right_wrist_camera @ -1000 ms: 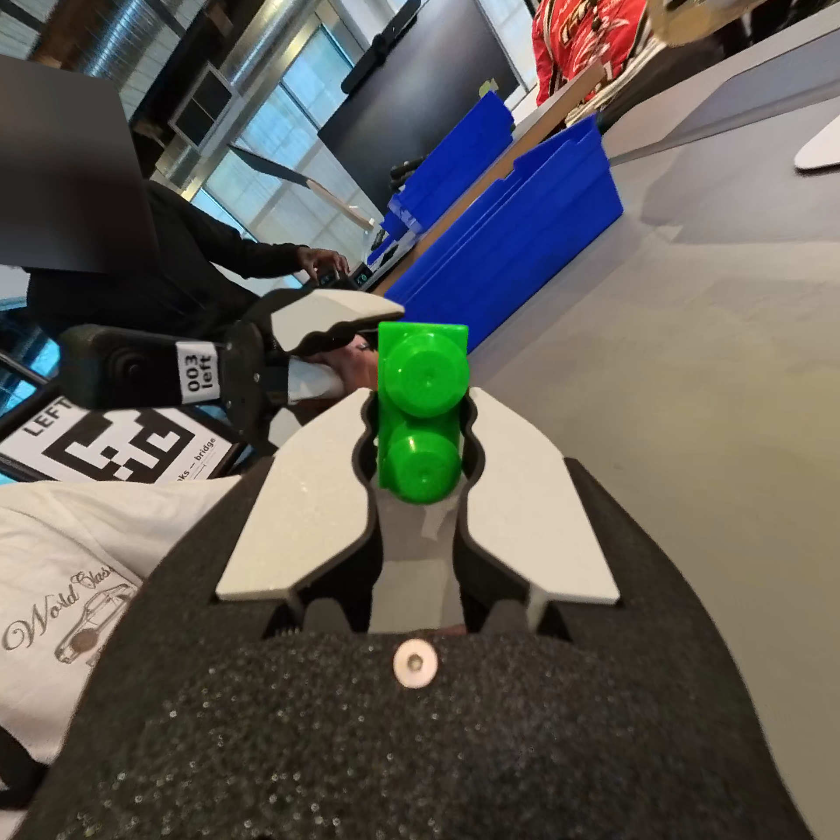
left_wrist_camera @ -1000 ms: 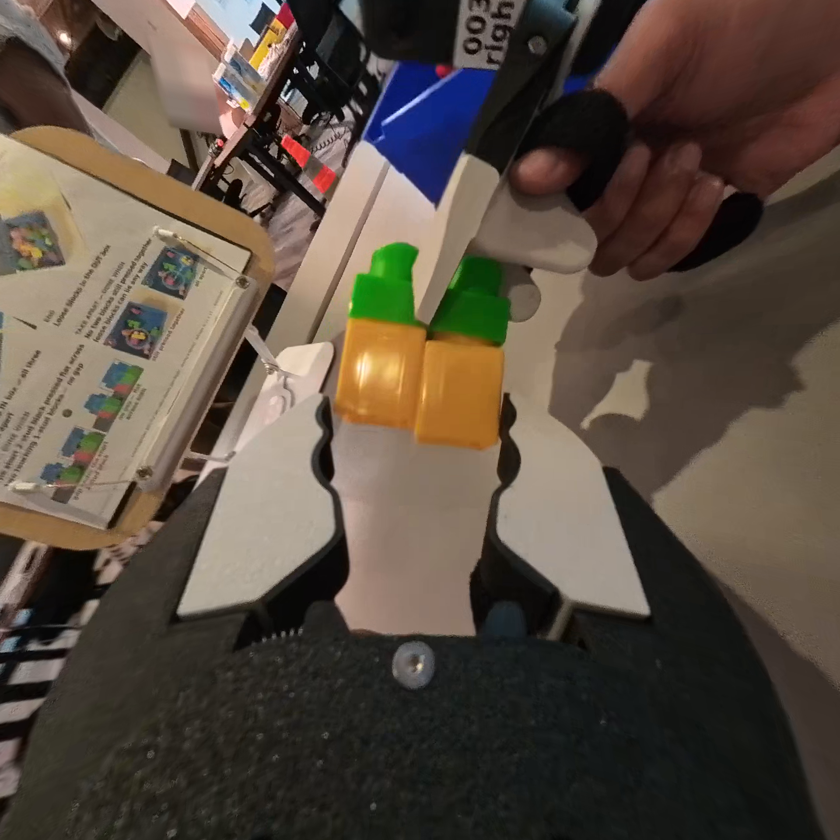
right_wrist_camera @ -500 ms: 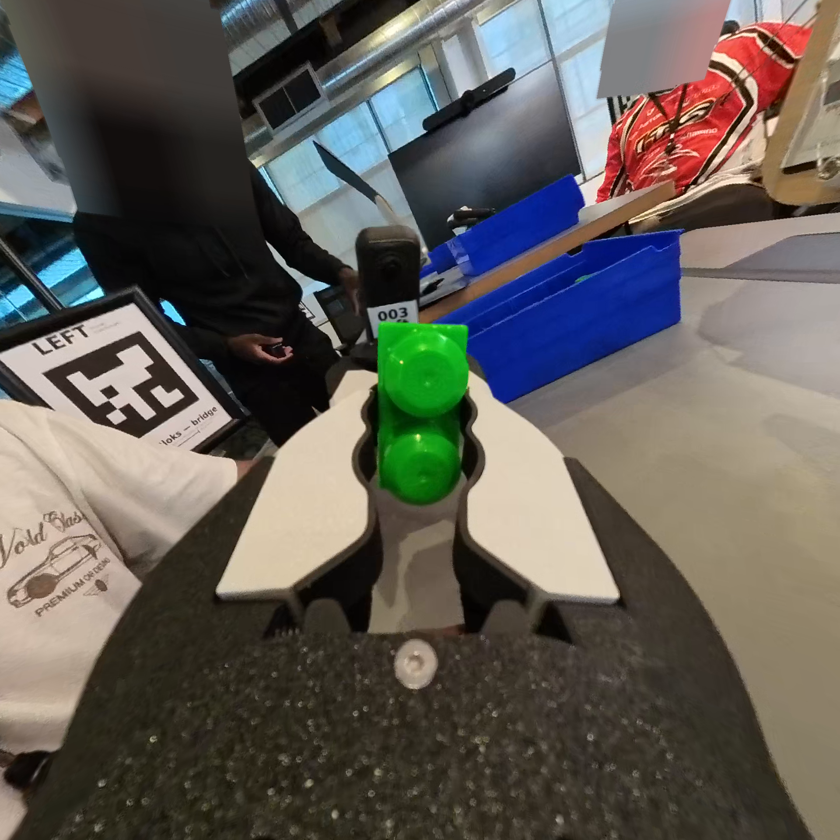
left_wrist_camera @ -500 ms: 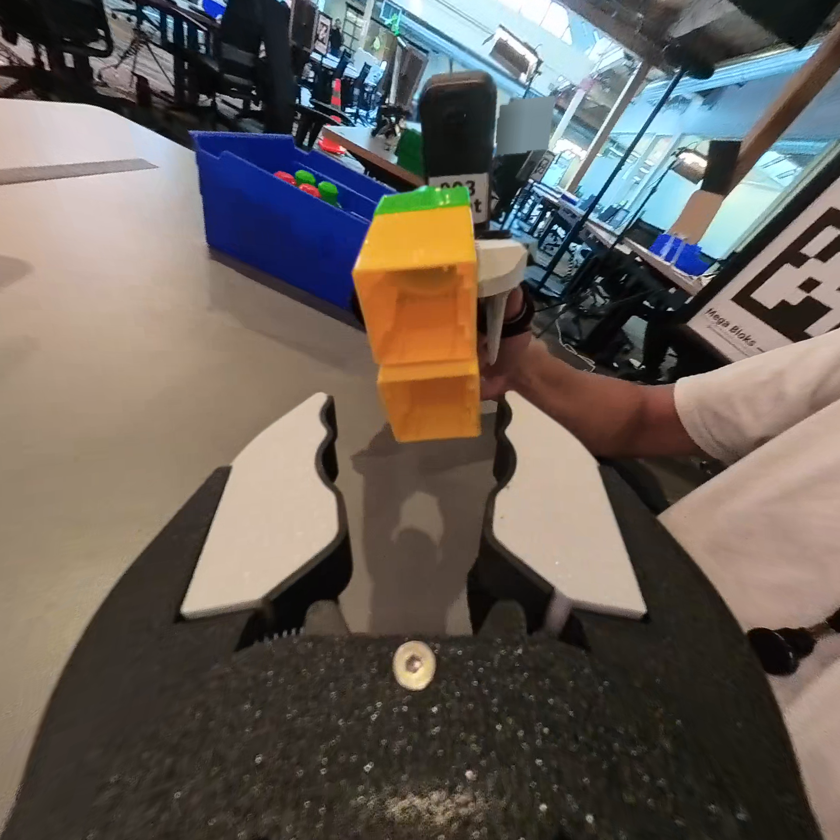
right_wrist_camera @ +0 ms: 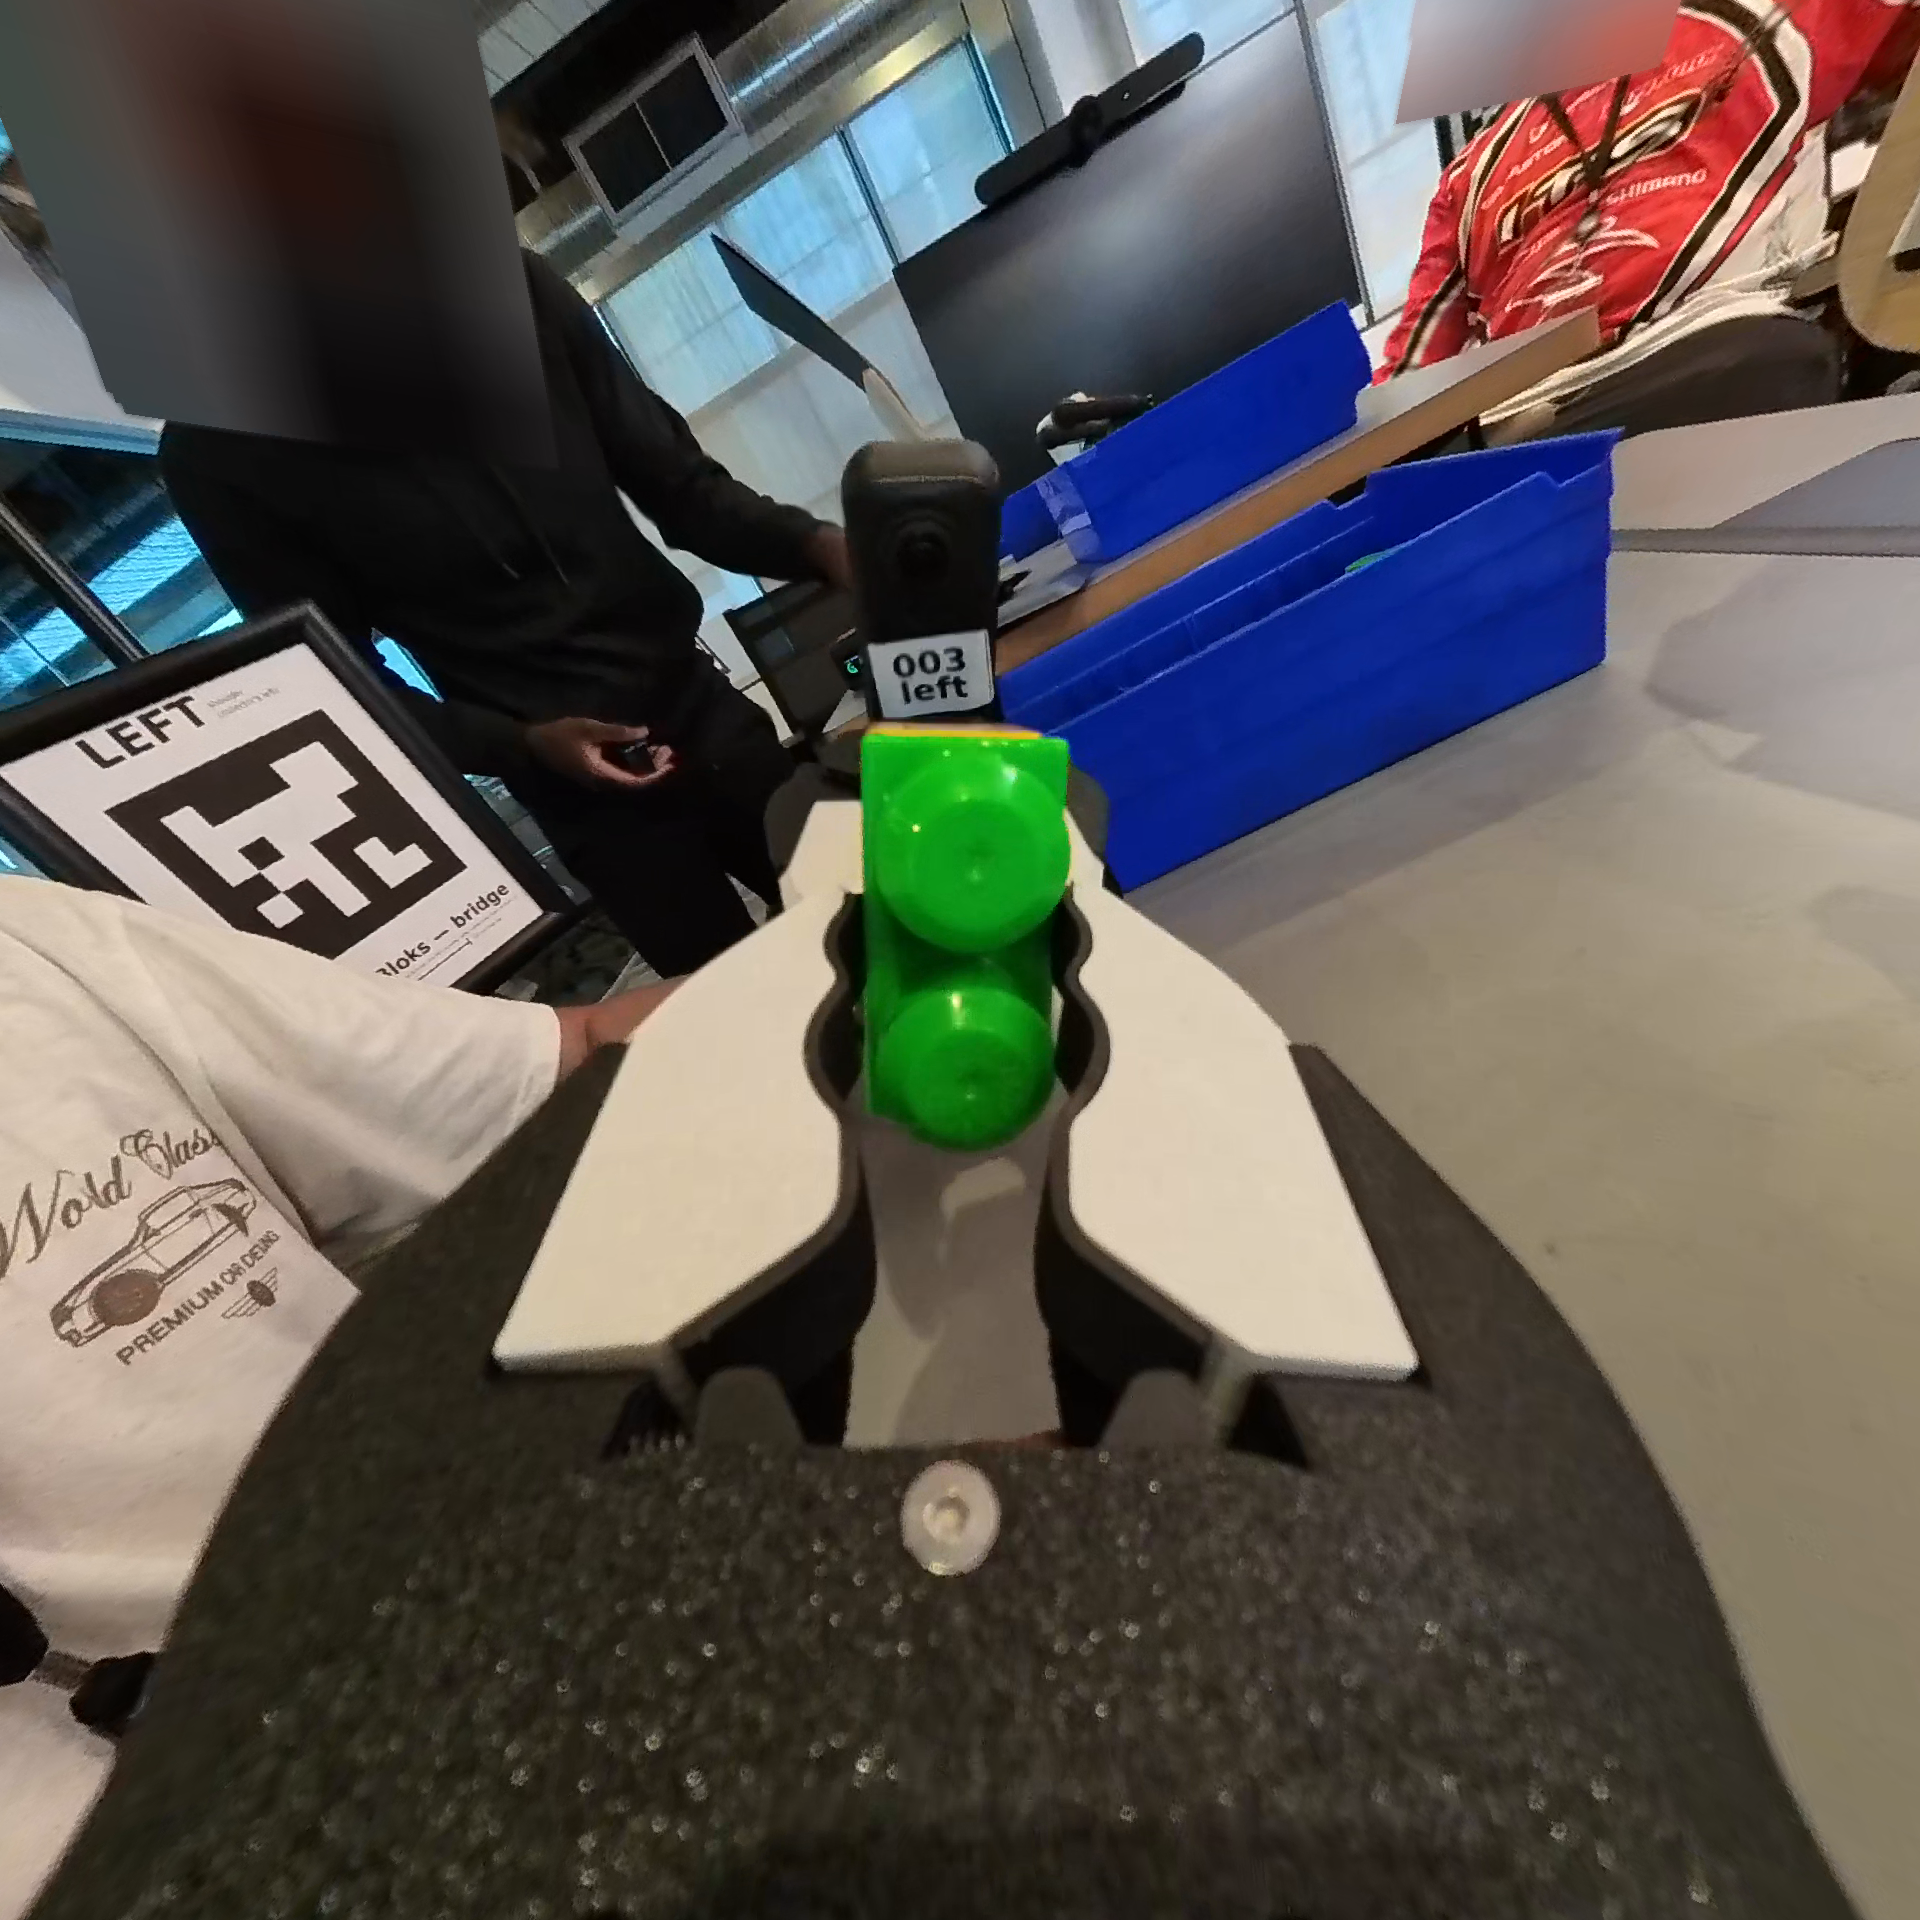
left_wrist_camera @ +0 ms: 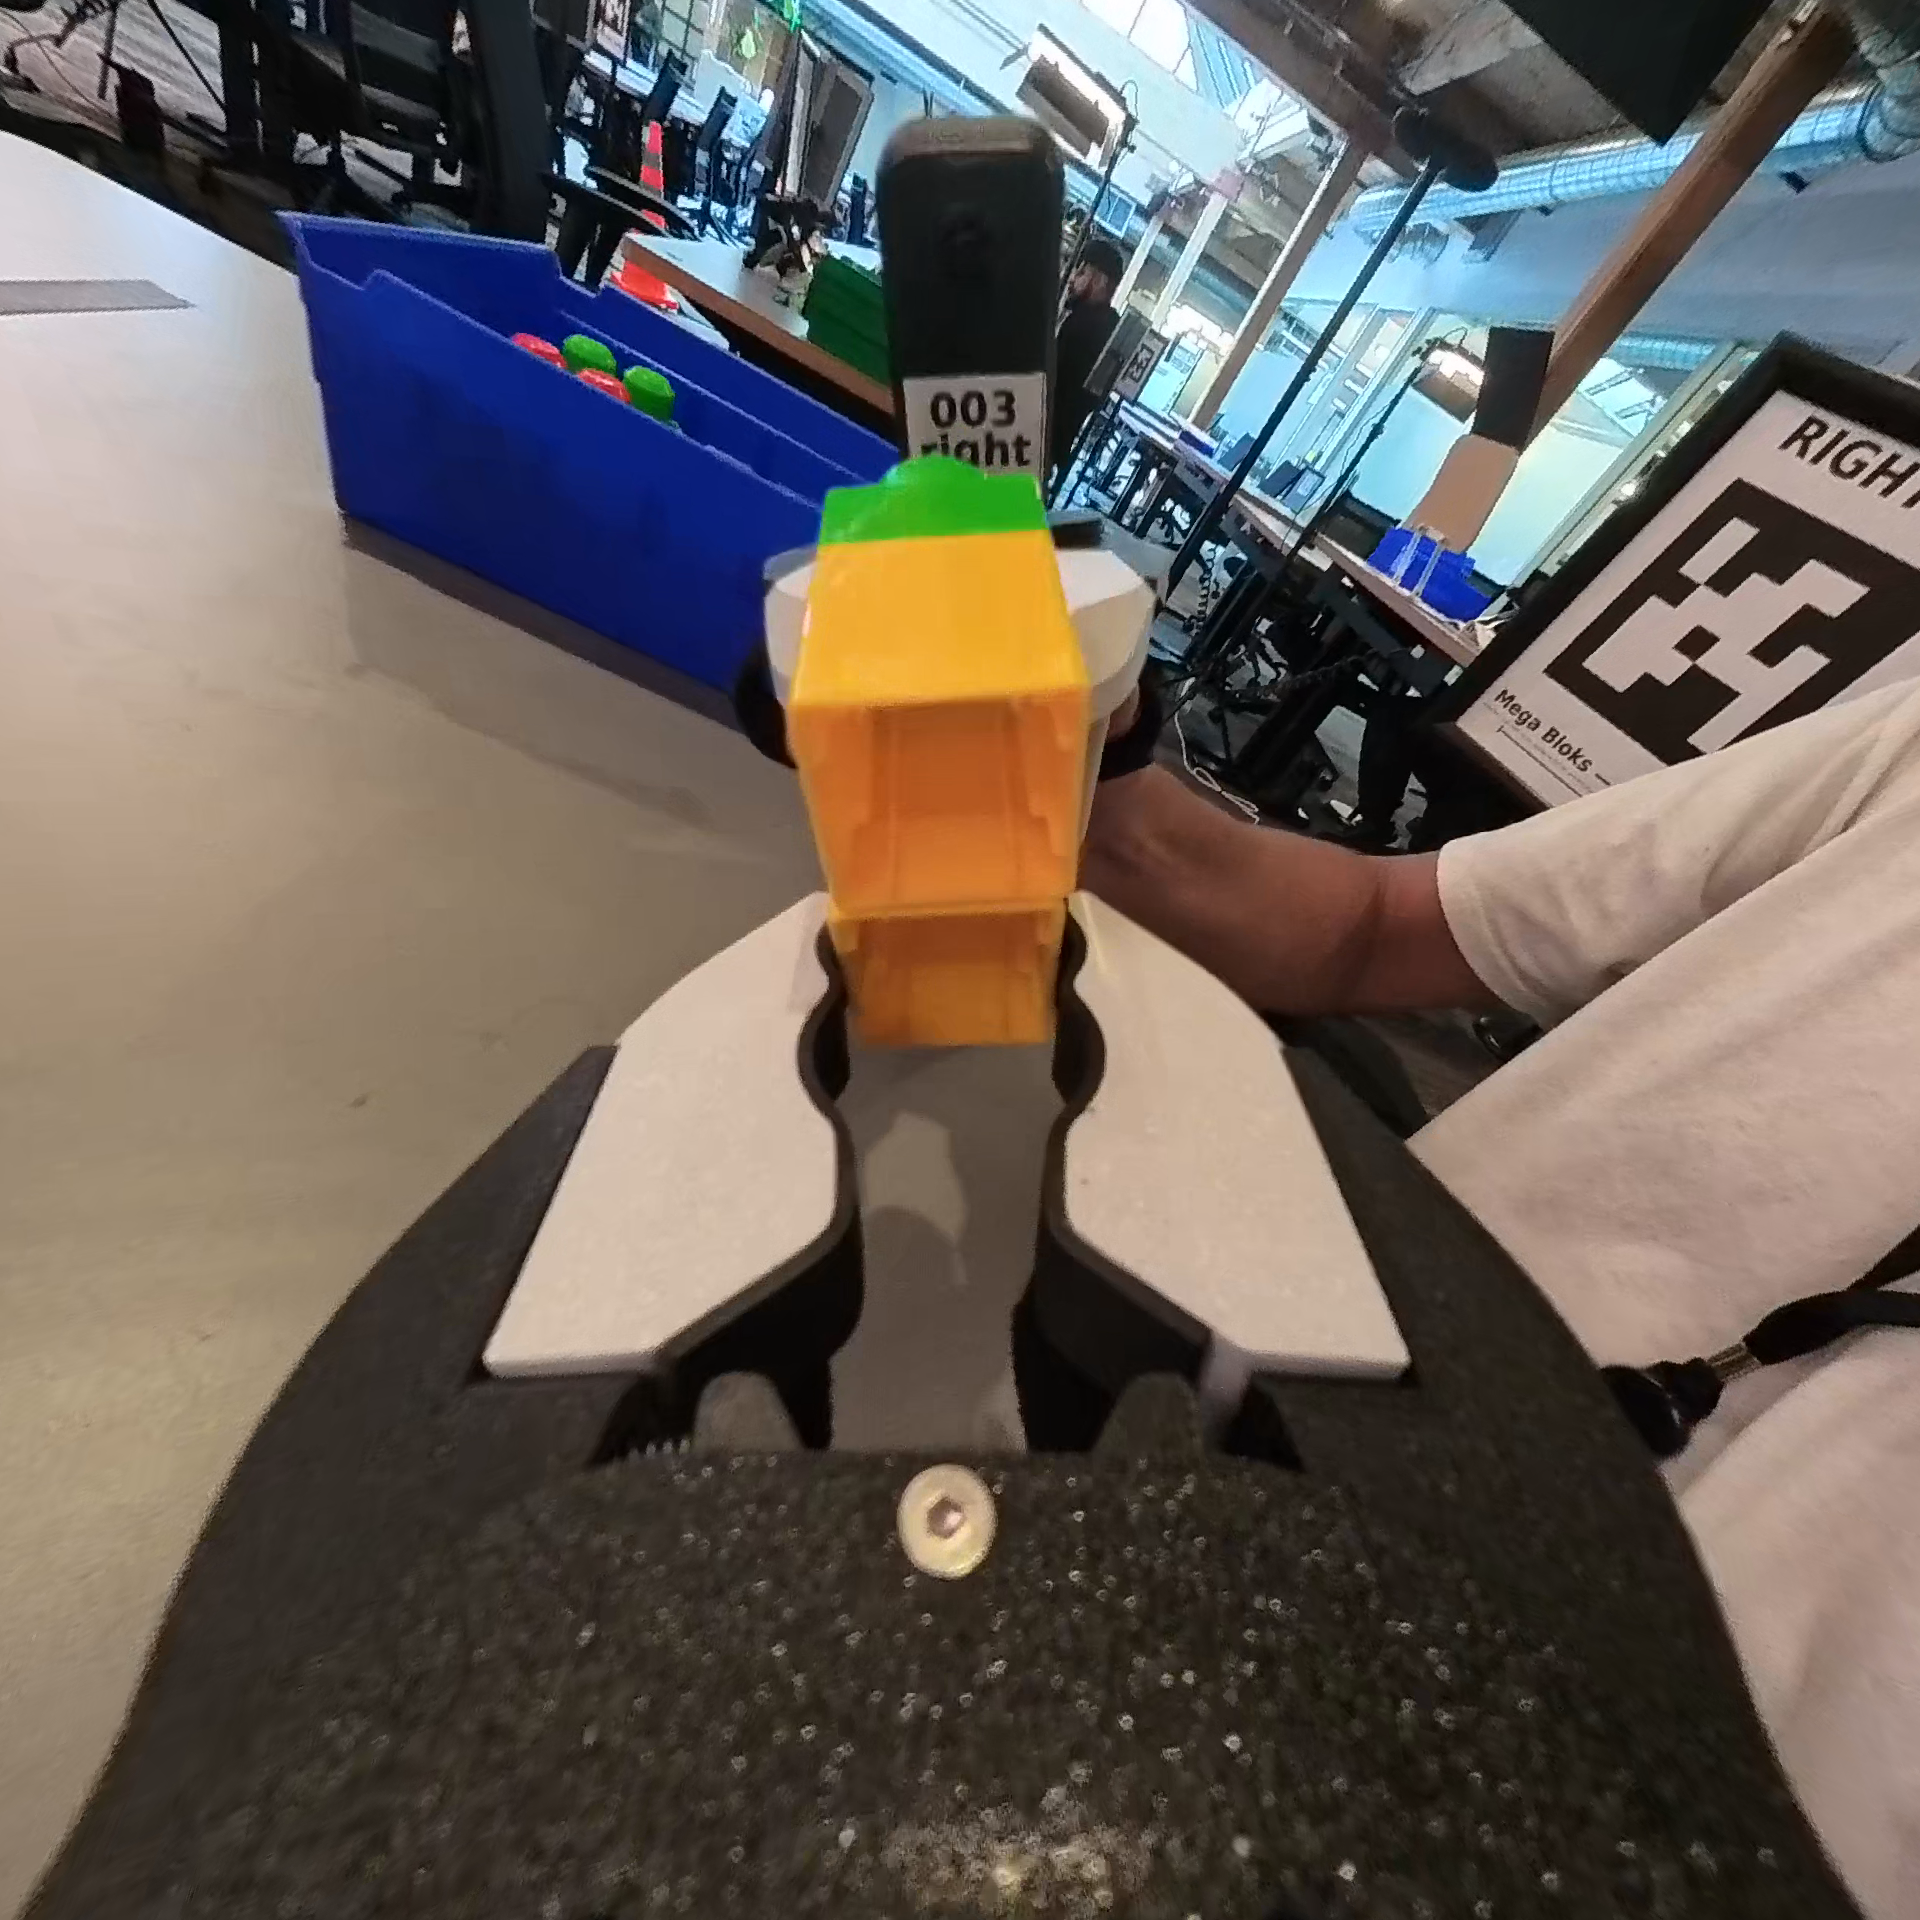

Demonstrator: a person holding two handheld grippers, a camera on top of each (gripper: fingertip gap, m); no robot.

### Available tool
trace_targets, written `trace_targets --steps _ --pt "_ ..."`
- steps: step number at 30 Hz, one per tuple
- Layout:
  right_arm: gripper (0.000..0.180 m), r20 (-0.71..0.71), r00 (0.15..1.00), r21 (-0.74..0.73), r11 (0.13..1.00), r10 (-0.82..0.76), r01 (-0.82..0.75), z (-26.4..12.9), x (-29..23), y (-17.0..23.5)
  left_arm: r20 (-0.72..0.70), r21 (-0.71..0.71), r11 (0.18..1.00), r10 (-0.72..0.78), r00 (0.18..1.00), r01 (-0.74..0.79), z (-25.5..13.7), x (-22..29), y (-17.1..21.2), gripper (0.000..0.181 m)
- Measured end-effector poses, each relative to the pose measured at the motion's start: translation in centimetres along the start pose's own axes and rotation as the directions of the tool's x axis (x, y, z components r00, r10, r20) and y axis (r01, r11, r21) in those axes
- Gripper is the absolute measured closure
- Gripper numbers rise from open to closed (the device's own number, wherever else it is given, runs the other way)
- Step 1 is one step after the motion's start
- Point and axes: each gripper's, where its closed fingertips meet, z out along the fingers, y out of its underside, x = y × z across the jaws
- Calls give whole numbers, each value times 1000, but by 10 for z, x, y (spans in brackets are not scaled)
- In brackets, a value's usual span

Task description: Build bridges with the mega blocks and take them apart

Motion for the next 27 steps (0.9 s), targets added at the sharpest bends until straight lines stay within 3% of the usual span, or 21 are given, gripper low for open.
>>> trace_targets --steps 14,18,22,24,27 --pt "145 -30 999 34 999 -25 26 2 3 -3 -8 19 1000 -25 1000 25 1 -3 -2 145" --pt "145 -40 999 -5 1000 -31 31 5 5 6 6 65 997 -44 999 44 -10 -8 -11 121" --pt "145 -57 998 -27 999 -25 23 5 10 9 26 119 992 -34 999 31 -21 -11 -20 124" --pt "145 -55 998 -31 999 -26 24 6 9 10 49 114 993 -18 999 12 -21 -13 -19 143" --pt "145 -66 997 -38 999 -33 31 5 10 11 48 108 994 -25 999 20 -20 -13 -18 145"
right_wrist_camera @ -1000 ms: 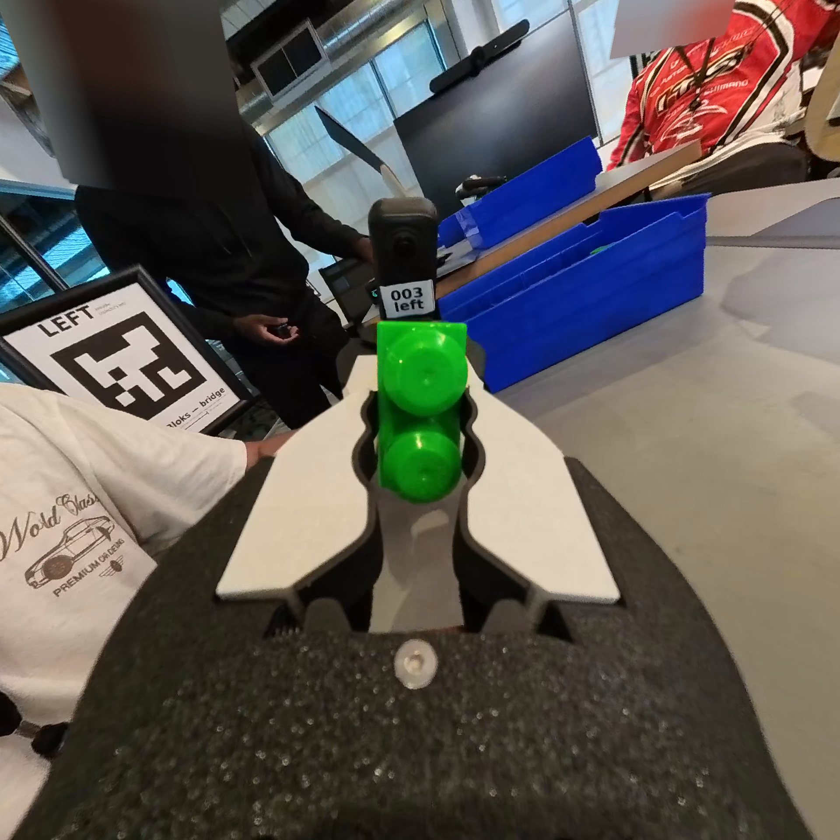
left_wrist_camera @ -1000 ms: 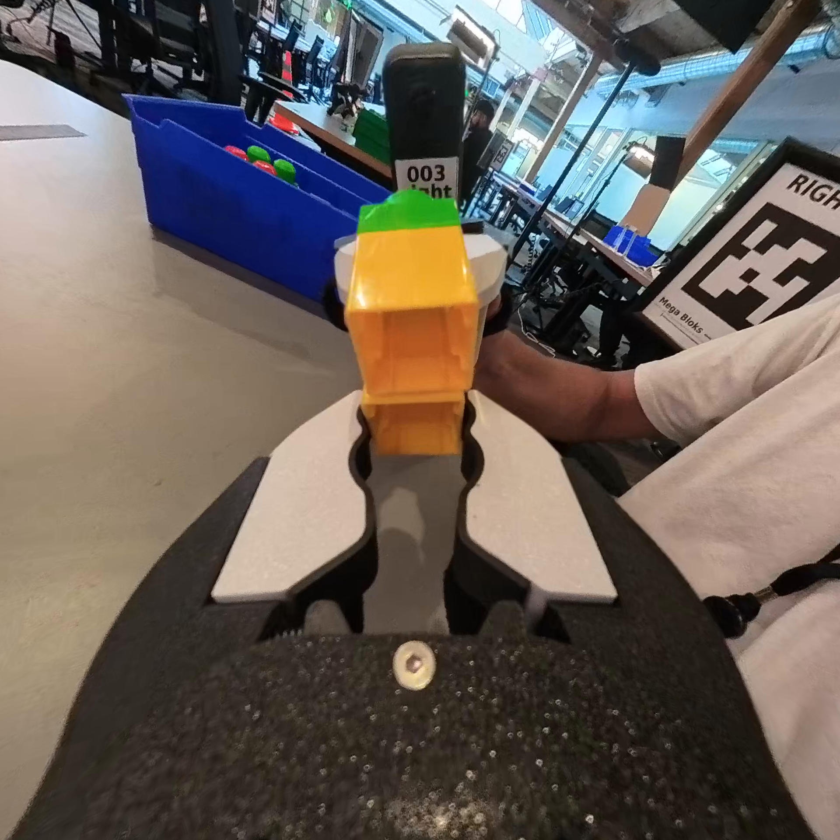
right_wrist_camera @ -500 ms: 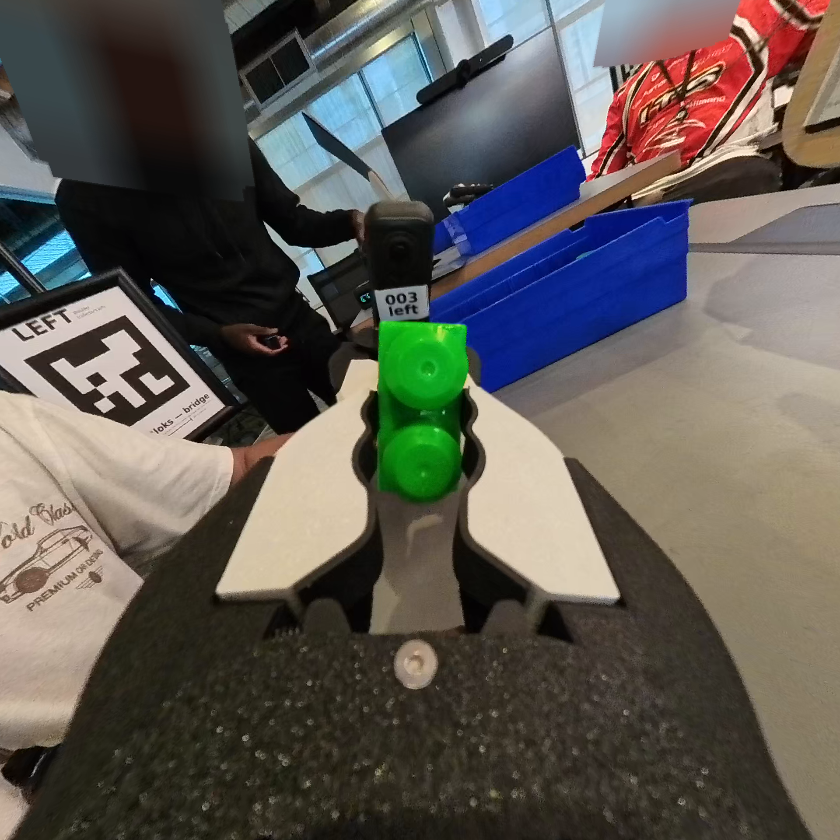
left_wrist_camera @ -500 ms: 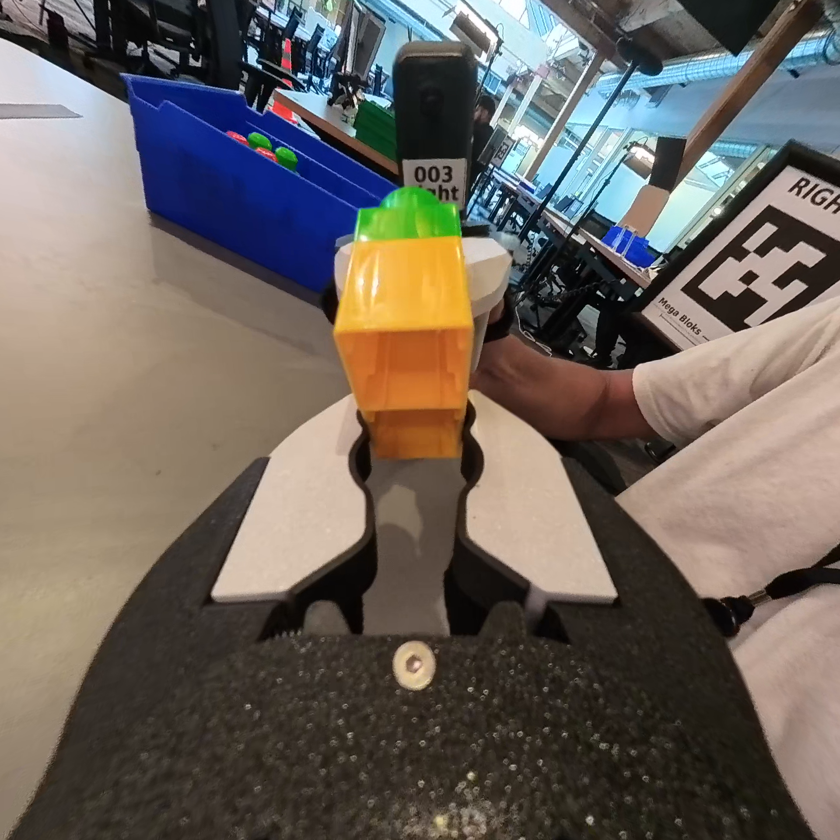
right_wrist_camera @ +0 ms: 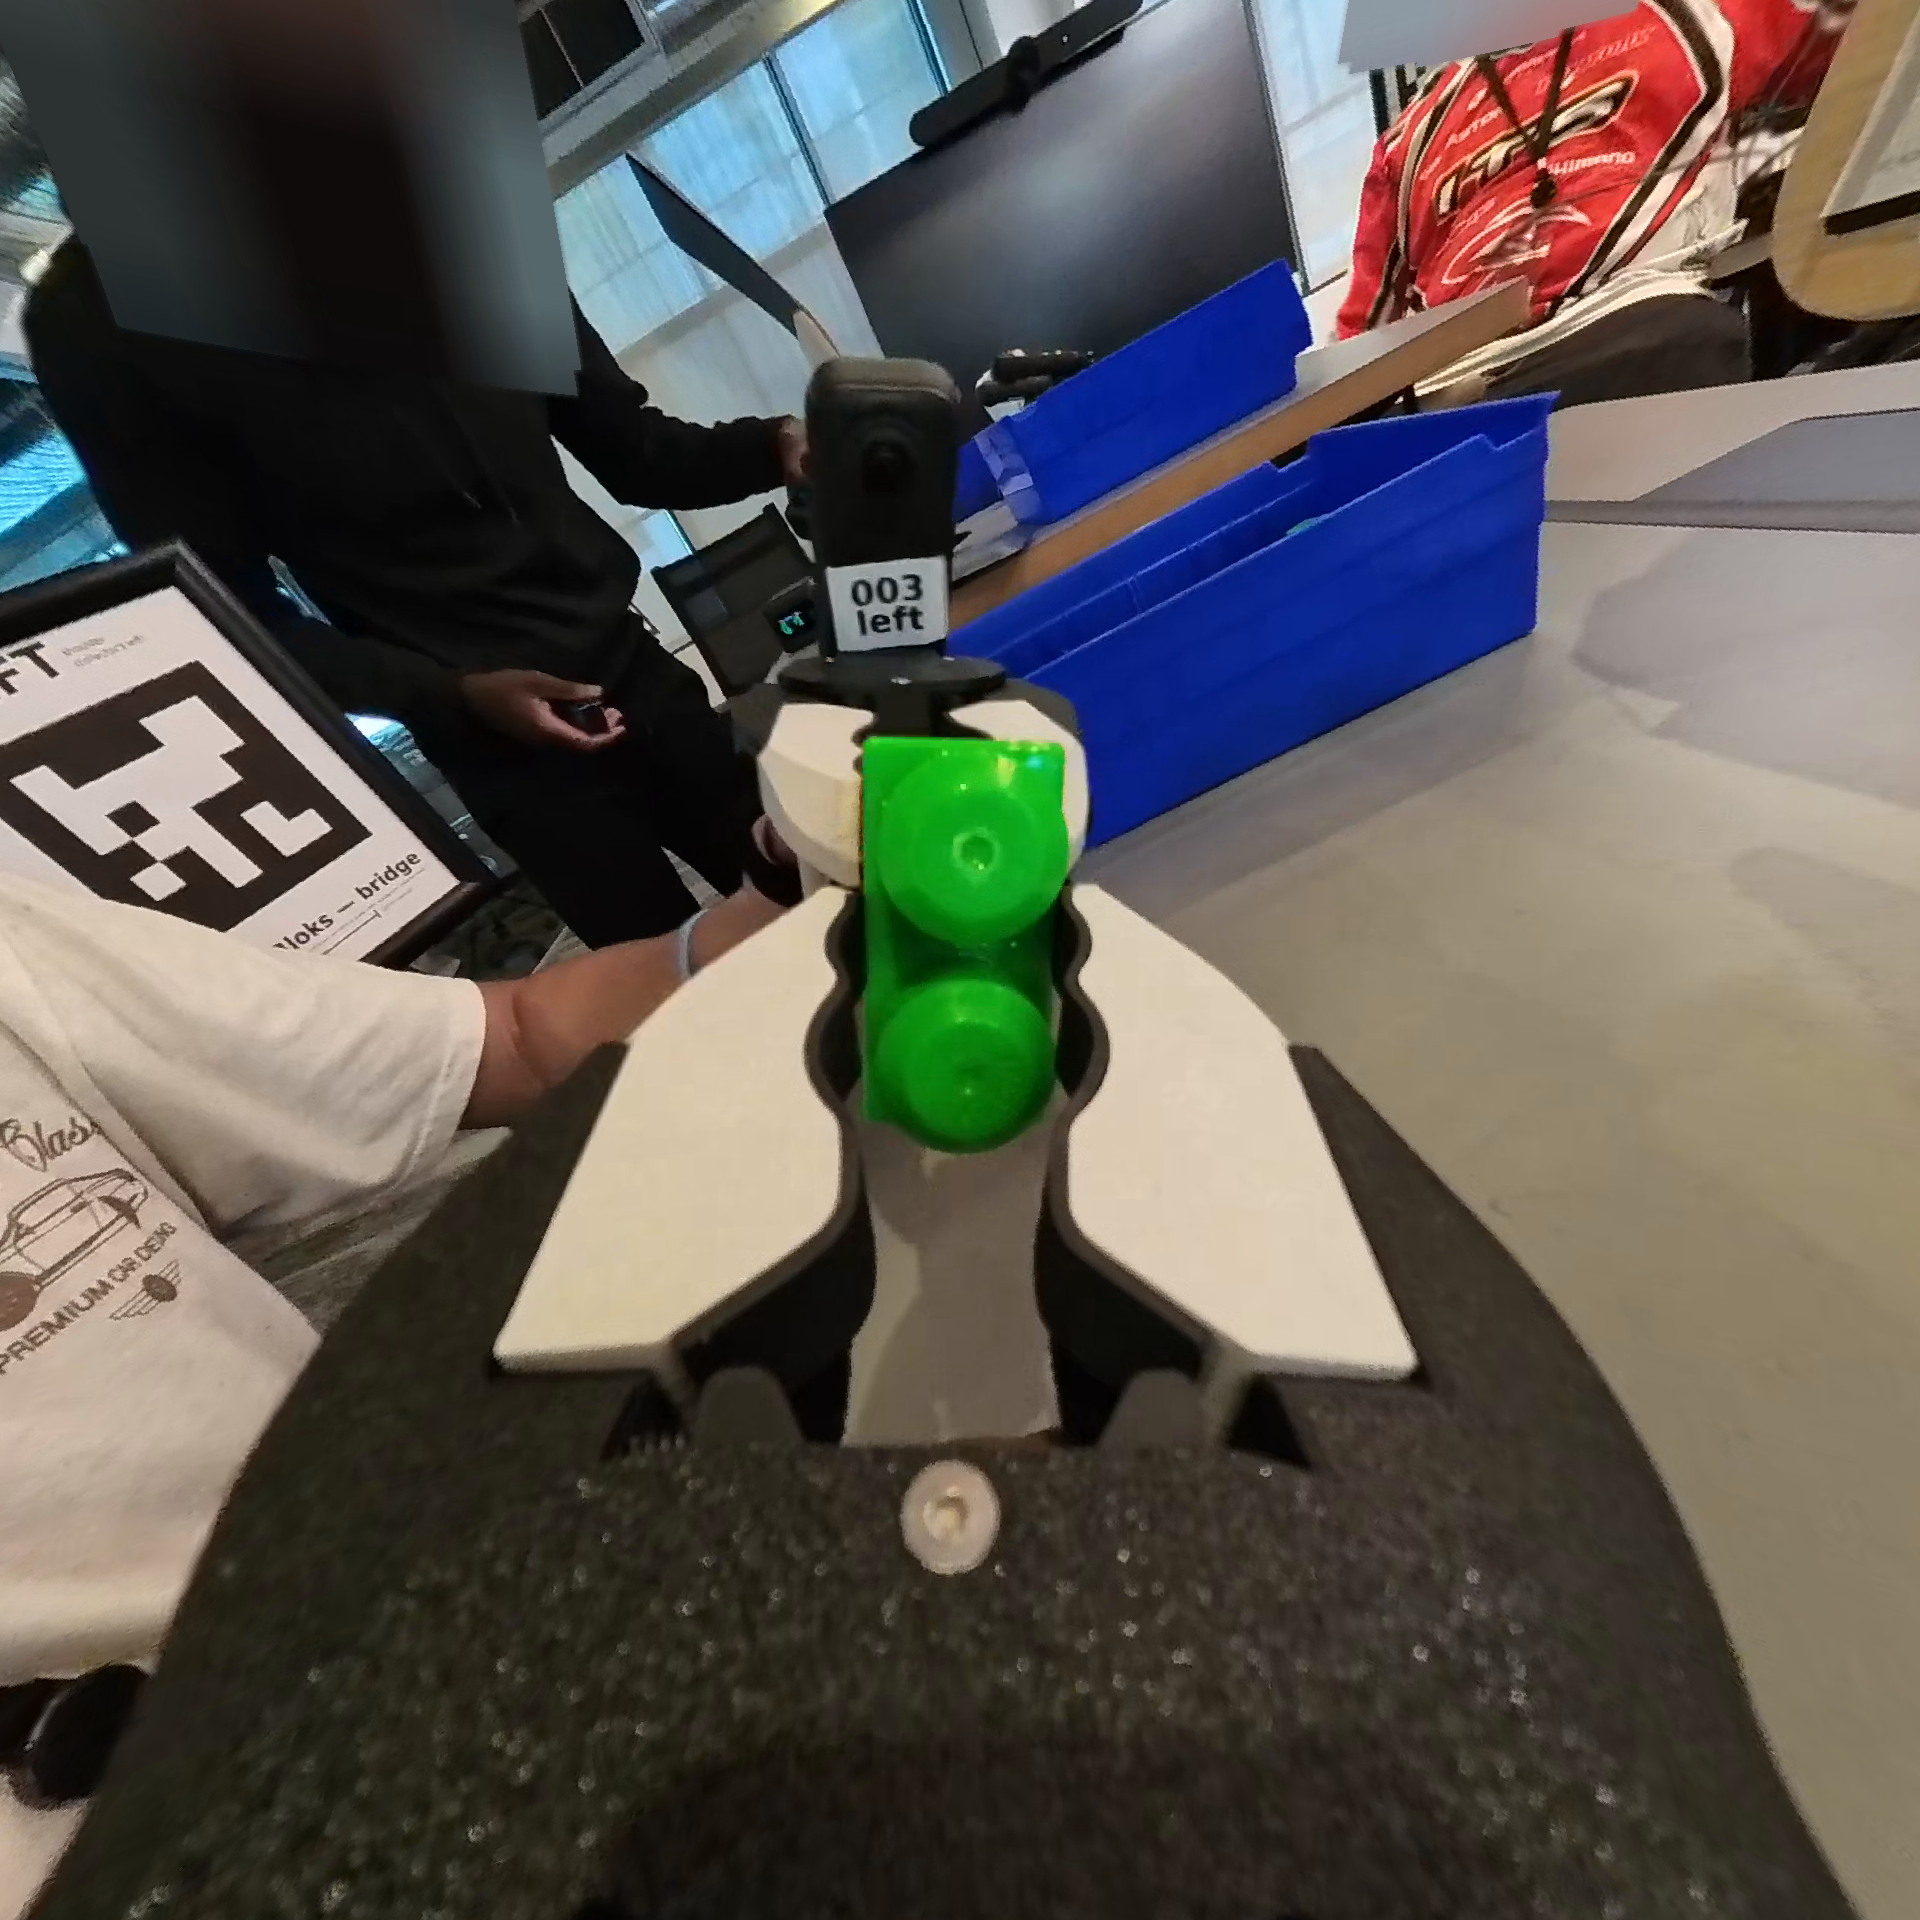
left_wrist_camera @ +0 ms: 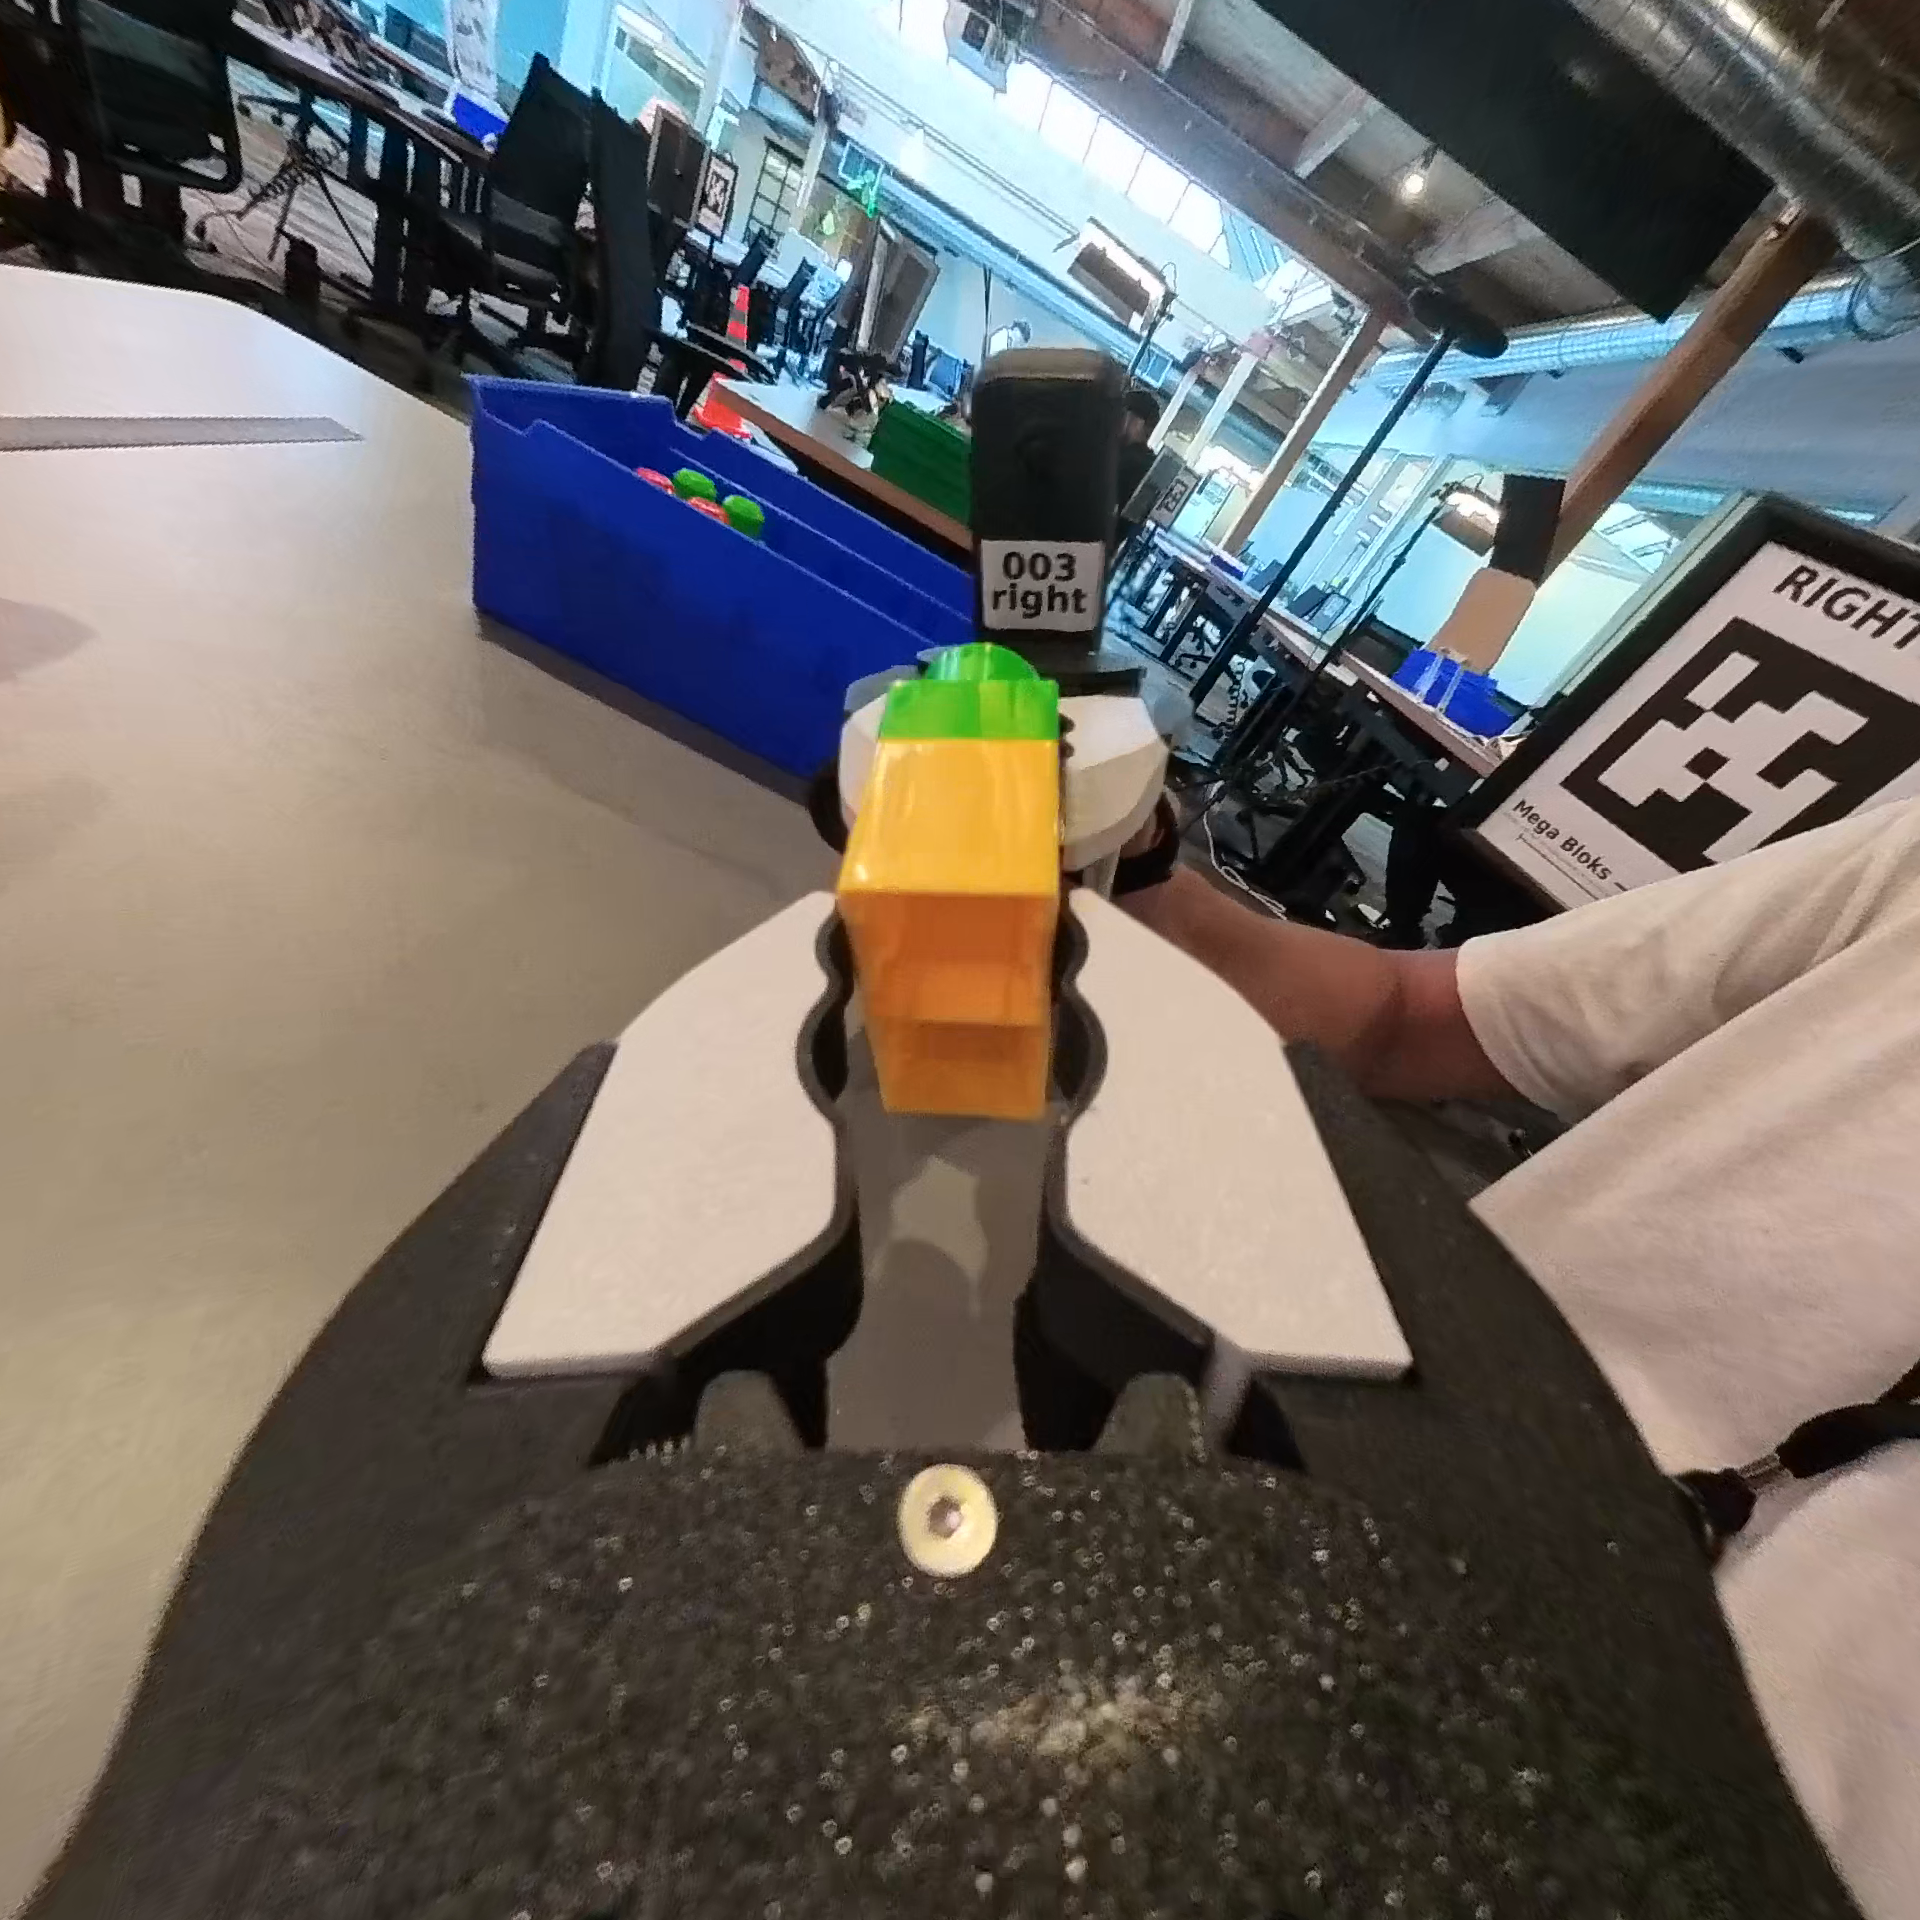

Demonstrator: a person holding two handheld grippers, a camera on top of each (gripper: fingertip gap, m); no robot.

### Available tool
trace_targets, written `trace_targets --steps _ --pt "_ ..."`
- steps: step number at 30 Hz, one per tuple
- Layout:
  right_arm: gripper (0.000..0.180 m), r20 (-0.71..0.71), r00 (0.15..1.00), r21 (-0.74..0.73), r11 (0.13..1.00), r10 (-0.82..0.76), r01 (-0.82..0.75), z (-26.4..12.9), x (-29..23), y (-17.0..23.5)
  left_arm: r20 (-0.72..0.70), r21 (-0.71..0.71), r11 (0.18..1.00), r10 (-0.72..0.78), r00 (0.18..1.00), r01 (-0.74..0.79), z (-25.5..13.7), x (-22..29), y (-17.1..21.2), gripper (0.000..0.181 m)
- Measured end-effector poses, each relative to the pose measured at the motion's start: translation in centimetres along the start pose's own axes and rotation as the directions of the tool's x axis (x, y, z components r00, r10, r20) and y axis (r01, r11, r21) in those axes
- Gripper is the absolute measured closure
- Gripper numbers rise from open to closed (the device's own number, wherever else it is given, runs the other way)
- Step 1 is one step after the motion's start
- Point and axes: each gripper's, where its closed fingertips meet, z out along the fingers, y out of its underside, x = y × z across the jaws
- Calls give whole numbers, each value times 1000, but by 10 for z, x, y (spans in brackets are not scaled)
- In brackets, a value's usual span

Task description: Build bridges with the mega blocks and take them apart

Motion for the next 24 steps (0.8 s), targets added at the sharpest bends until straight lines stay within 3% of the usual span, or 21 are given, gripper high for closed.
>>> trace_targets --steps 15,17,20,22,24 --pt "145 19 999 16 999 27 -28 -1 -1 -2 -40 -1 999 -32 999 32 3 3 3 145" --pt "145 21 999 45 998 41 -42 -4 1 -6 -25 -35 999 -34 999 33 4 1 9 126" --pt "145 30 998 69 996 60 -62 -8 2 -11 -22 -78 997 -29 999 27 8 1 17 121" --pt "145 34 998 70 996 56 -58 -8 1 -10 -15 -95 995 -22 1000 20 12 0 20 123" --pt "145 39 997 64 996 62 -64 -6 0 -9 -33 -99 995 -9 999 5 14 4 21 142"
